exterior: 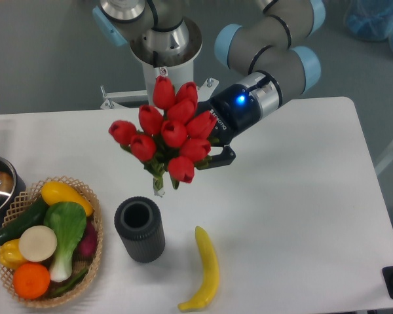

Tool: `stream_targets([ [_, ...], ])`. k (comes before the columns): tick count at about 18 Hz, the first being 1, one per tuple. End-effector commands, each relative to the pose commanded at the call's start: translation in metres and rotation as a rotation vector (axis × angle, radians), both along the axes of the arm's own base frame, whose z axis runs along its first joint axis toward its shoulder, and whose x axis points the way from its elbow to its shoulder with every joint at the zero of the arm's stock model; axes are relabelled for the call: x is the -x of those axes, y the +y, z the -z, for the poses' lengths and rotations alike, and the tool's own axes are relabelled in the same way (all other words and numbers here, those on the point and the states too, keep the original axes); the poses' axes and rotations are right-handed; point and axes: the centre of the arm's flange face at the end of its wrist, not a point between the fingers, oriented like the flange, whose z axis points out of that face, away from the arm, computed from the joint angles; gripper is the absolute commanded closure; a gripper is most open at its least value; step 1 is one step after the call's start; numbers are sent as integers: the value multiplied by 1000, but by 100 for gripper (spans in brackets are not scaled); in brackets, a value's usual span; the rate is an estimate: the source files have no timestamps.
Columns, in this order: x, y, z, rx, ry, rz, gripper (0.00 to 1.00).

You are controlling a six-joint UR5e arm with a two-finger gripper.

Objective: Insert the flowers into the vase
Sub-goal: 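Move the tulip bunch over the dark gray vase opening, then lower the tulip stems down into the dark gray vase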

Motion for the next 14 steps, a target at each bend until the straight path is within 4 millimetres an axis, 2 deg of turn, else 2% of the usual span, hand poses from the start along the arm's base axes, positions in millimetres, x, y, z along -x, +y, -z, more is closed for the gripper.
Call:
stream_targets([
  [3,-10,12,8,-18,16,22,56],
  [6,-8,13,3,-28,28,24,56],
  [11,-13,23,8,-25,21,43,56],
  [14,-10,31,10,-25,22,51,56],
])
